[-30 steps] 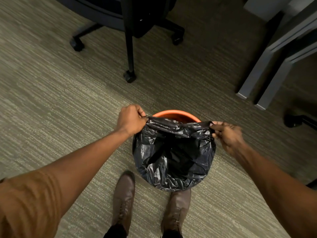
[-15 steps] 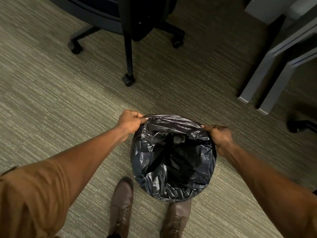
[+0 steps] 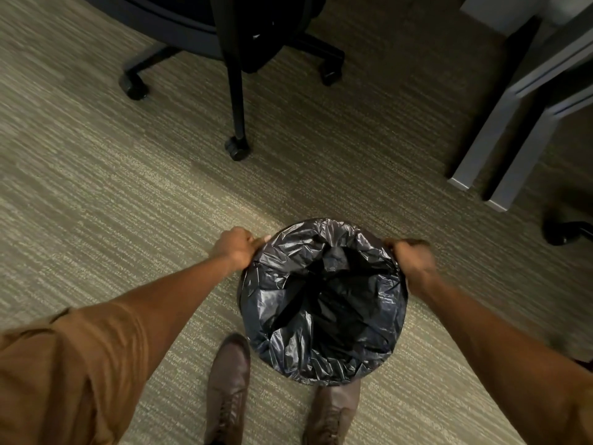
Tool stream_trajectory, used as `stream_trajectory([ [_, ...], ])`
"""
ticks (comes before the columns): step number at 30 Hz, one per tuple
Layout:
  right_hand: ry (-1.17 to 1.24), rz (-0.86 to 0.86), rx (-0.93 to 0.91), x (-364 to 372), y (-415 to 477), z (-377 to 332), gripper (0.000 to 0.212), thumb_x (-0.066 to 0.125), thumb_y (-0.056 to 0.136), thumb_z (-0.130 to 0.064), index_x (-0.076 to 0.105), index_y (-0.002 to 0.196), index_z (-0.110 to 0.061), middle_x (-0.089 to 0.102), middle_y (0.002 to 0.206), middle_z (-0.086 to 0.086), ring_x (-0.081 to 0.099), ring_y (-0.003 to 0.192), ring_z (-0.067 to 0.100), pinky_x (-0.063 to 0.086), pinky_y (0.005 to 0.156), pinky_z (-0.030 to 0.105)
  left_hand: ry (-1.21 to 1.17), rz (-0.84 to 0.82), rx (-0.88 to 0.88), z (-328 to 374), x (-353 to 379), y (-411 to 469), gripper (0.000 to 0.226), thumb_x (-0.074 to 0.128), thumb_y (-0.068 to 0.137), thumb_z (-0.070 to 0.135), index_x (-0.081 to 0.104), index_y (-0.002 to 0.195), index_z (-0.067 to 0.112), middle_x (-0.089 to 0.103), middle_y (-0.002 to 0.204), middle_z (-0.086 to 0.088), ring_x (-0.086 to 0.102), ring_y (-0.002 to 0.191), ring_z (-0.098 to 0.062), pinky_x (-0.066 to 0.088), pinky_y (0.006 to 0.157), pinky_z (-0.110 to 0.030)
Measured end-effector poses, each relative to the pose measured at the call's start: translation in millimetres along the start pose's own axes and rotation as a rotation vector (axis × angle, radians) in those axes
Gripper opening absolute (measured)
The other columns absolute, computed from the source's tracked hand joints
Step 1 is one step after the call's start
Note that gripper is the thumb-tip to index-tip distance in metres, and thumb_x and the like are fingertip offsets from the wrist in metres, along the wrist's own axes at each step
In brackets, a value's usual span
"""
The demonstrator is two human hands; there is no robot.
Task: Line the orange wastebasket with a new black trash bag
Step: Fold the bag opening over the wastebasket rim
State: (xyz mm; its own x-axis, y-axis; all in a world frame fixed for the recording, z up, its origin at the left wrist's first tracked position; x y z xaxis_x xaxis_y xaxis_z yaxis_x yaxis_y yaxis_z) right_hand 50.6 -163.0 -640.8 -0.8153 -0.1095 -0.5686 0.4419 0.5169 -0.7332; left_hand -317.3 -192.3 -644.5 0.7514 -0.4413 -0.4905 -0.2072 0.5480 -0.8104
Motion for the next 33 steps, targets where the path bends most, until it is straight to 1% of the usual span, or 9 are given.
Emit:
stream_trajectory([
  [4, 0.024, 0.205, -0.353, -15, -28, 1, 0.05, 0.056, 0.097, -0.067, 0.067, 0.098, -0.019, 0.073, 0.086, -0.001, 0.067, 0.076, 0.012, 0.045, 0.064, 0.024, 0.049, 0.295, -0.042, -13, -5, -13, 0.04, 0.052, 0.114, 0.038, 0.071, 0.098, 0.007, 0.07, 0.077, -0.007, 0.068, 0.063, -0.023, 0.063, 0.064, -0.041],
  [7, 0.029, 0.242, -0.528, -22, -54, 1, 0.051, 0.065, 0.091, -0.071, 0.067, 0.104, -0.022, 0.07, 0.092, -0.009, 0.068, 0.083, 0.008, 0.052, 0.068, 0.028, -0.049, 0.509, 0.05, -2, -6, -36, 0.046, 0.051, 0.114, 0.044, 0.069, 0.093, 0.008, 0.06, 0.062, 0.0, 0.055, 0.047, -0.017, 0.044, 0.043, -0.029],
  [12, -0.343, 0.093, -0.703, -11, -76, 17, 0.077, 0.08, 0.081, -0.067, 0.056, 0.138, -0.022, 0.064, 0.126, 0.0, 0.063, 0.111, 0.018, 0.057, 0.086, 0.04, -0.046, 0.421, 0.114, 18, 13, -89, 0.067, 0.064, 0.086, 0.084, 0.058, 0.096, 0.017, 0.064, 0.075, 0.004, 0.058, 0.051, -0.014, 0.043, 0.046, -0.025],
  [17, -0.572, 0.093, -0.751, 0, -75, 17, 0.057, 0.077, 0.089, -0.01, 0.051, 0.14, -0.013, 0.07, 0.128, 0.02, 0.071, 0.103, 0.04, 0.055, 0.078, 0.039, -0.142, 0.261, 0.006, 16, 40, -102, 0.049, 0.082, 0.098, 0.023, 0.054, 0.135, 0.008, 0.073, 0.106, -0.005, 0.072, 0.077, -0.022, 0.061, 0.063, -0.036],
  [20, -0.756, 0.103, -0.734, 6, -77, 12, 0.057, 0.073, 0.084, 0.0, 0.041, 0.129, -0.014, 0.071, 0.112, 0.023, 0.072, 0.084, 0.044, 0.056, 0.07, 0.048, -0.144, 0.292, 0.028, 8, 46, -98, 0.045, 0.073, 0.098, -0.002, 0.056, 0.137, 0.009, 0.075, 0.111, -0.009, 0.077, 0.093, -0.03, 0.069, 0.079, -0.046],
  [23, -0.858, 0.096, -0.728, 13, -81, 9, 0.057, 0.073, 0.082, 0.0, 0.033, 0.118, -0.015, 0.066, 0.111, 0.021, 0.07, 0.077, 0.045, 0.047, 0.064, 0.045, -0.028, 0.36, 0.127, 1, 48, -97, 0.049, 0.077, 0.093, -0.005, 0.058, 0.136, 0.008, 0.07, 0.124, -0.005, 0.072, 0.104, -0.025, 0.06, 0.086, -0.028],
  [26, -0.877, 0.106, -0.737, 14, -83, 6, 0.061, 0.078, 0.085, -0.014, 0.033, 0.127, -0.011, 0.061, 0.119, 0.02, 0.069, 0.083, 0.043, 0.047, 0.064, 0.045, 0.043, 0.397, 0.225, 0, 43, -96, 0.063, 0.088, 0.089, 0.015, 0.053, 0.141, 0.006, 0.064, 0.134, -0.009, 0.067, 0.122, -0.029, 0.059, 0.099, -0.036],
  [29, -0.887, 0.212, -0.812, 12, -90, -1, 0.093, 0.078, 0.079, -0.052, 0.035, 0.149, -0.007, 0.055, 0.128, 0.018, 0.06, 0.112, 0.038, 0.053, 0.089, 0.053, 0.17, 0.445, 0.335, 6, 33, -96, 0.09, 0.092, 0.082, 0.039, 0.046, 0.151, 0.004, 0.06, 0.144, -0.012, 0.059, 0.134, -0.03, 0.054, 0.115, -0.047],
  [33, -0.788, 0.228, -1.095, 20, -97, -18, 0.08, 0.06, 0.091, -0.063, 0.045, 0.149, -0.01, 0.054, 0.129, 0.013, 0.052, 0.115, 0.03, 0.048, 0.096, 0.048, 0.219, 0.407, 0.475, 21, 26, -85, 0.089, 0.088, 0.086, 0.042, 0.044, 0.154, 0.007, 0.056, 0.151, -0.012, 0.057, 0.138, -0.029, 0.049, 0.121, -0.046],
])
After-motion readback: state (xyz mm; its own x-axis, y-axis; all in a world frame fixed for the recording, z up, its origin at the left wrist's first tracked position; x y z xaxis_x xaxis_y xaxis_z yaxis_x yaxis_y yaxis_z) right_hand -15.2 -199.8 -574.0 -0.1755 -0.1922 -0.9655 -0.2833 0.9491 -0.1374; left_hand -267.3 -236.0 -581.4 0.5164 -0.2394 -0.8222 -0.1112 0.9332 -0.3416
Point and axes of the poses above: each hand's wrist, its own y-axis towards the middle knuckle, its own x-axis out of the palm, z = x × y, the point moved 1 cm from there along y, towards the middle knuckle
